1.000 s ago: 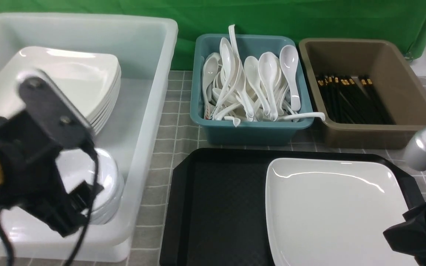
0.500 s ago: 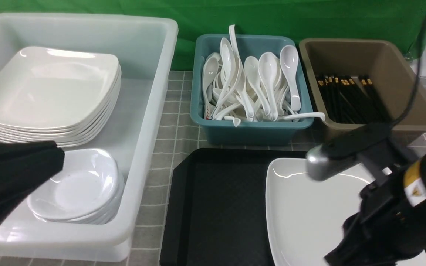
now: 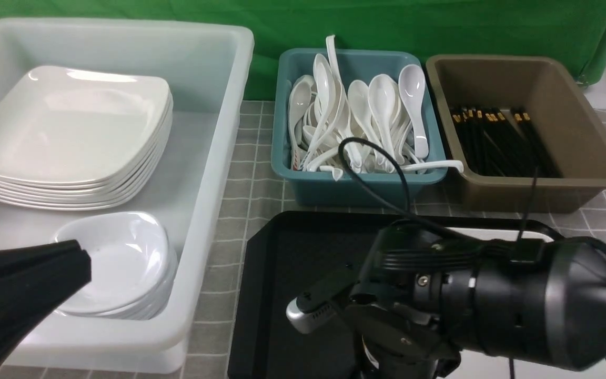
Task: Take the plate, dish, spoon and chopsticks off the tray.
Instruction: Use the right arm to grab a plate from the dinner plate
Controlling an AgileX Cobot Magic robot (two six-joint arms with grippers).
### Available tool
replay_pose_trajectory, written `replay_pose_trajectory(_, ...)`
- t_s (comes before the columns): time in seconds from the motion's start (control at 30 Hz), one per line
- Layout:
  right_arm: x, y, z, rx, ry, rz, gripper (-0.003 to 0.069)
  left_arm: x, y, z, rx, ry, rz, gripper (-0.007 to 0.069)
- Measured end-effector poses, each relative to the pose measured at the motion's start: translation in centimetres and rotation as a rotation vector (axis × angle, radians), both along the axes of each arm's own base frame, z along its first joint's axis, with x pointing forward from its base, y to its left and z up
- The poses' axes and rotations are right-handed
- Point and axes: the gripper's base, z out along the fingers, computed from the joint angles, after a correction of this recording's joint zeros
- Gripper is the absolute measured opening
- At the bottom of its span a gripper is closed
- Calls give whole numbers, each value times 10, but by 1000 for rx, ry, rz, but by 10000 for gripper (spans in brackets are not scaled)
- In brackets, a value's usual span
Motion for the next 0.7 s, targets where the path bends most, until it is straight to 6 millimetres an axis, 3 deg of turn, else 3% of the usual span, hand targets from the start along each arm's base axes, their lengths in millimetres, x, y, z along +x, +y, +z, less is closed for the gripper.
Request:
replay_pose_trajectory(0.17,15,-6,-16,-41,7,-27,519,0,0,0,0,0,0,11)
replay_pose_trajectory(0.43,18,-8,-18,-48,4,-13,442,0,0,0,2,-1,0,11)
replay_pose_trajectory(0.7,27,-12,-28,-72,30,-21,430,0,0,0,1,-2,0,11)
